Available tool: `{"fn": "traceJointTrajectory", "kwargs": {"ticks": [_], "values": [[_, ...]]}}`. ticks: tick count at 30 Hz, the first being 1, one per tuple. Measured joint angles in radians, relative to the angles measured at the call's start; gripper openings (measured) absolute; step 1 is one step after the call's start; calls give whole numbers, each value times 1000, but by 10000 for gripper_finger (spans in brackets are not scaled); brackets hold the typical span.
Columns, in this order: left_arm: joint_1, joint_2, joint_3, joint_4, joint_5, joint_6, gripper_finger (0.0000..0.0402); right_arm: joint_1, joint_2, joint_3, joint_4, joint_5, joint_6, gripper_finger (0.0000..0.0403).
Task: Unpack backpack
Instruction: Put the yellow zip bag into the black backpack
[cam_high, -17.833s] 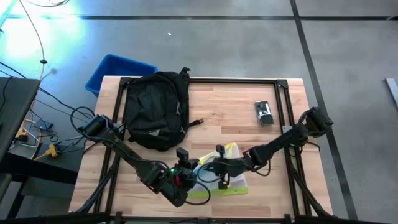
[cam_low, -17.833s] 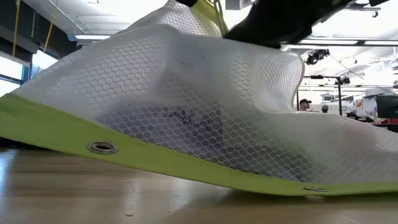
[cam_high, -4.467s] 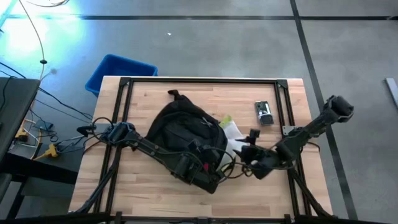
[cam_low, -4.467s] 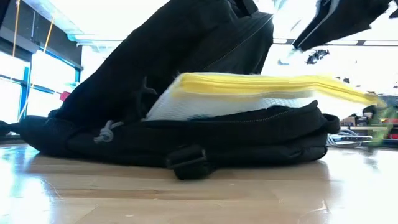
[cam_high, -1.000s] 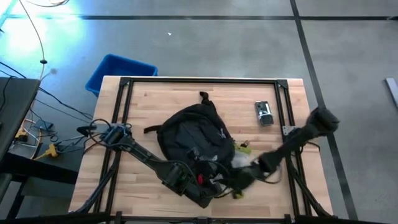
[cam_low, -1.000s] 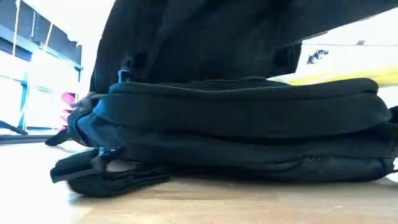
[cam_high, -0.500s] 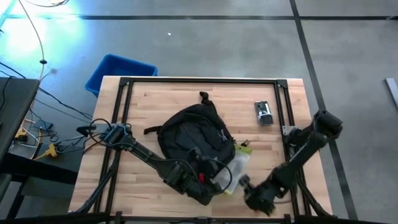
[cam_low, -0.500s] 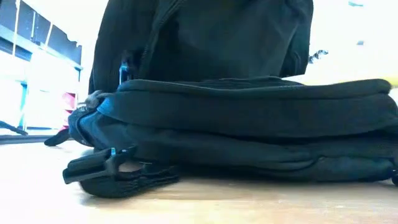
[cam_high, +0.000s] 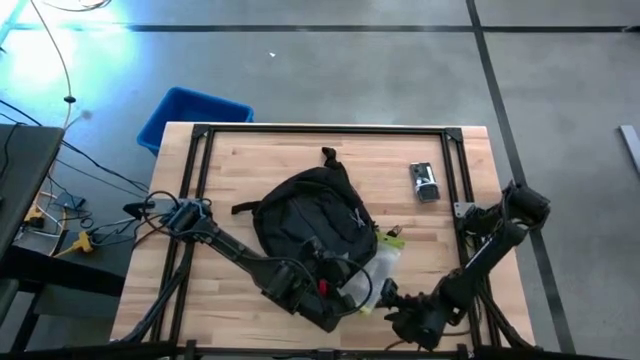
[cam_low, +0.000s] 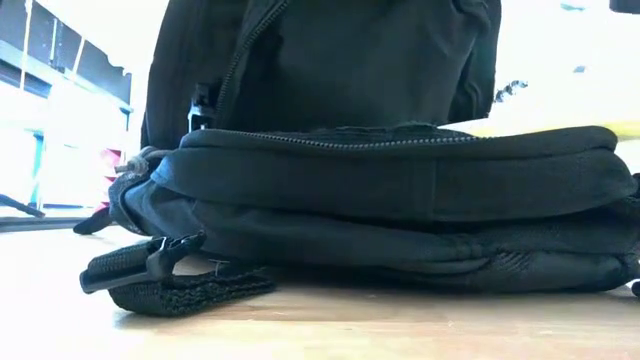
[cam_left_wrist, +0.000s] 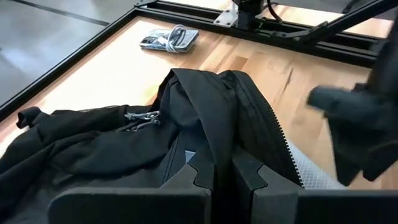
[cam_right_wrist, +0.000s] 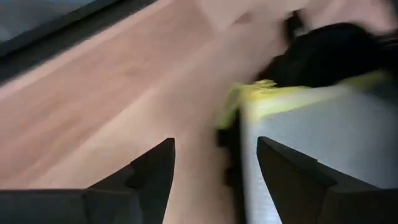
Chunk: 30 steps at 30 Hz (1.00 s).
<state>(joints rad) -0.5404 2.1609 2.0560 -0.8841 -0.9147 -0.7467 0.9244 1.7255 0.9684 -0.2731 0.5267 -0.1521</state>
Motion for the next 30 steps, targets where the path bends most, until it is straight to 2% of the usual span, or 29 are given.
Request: {"fn": "traceJointTrajectory", "kwargs": {"ticks": [3,5,11,17,21,26,30], "values": [[0,0,1,1,-3,0,0,24,3,0,16,153,-44,213],[0,0,1,1,-3,0,0,36,2,0,38,197,-60,210],[1,0,1,2,-2,0,0,19,27,0,62,171,-11,202],[3,0,2,5,5,0,0,-21,104,-1,130,165,-73,182],[3,0,2,2,8,0,0,-35,114,-1,167,247,-78,138],[3,0,2,2,8,-4,0,-75,115,-1,206,224,-36,24],[4,0,2,6,4,-19,0,-101,101,-1,300,237,-101,8]]}}
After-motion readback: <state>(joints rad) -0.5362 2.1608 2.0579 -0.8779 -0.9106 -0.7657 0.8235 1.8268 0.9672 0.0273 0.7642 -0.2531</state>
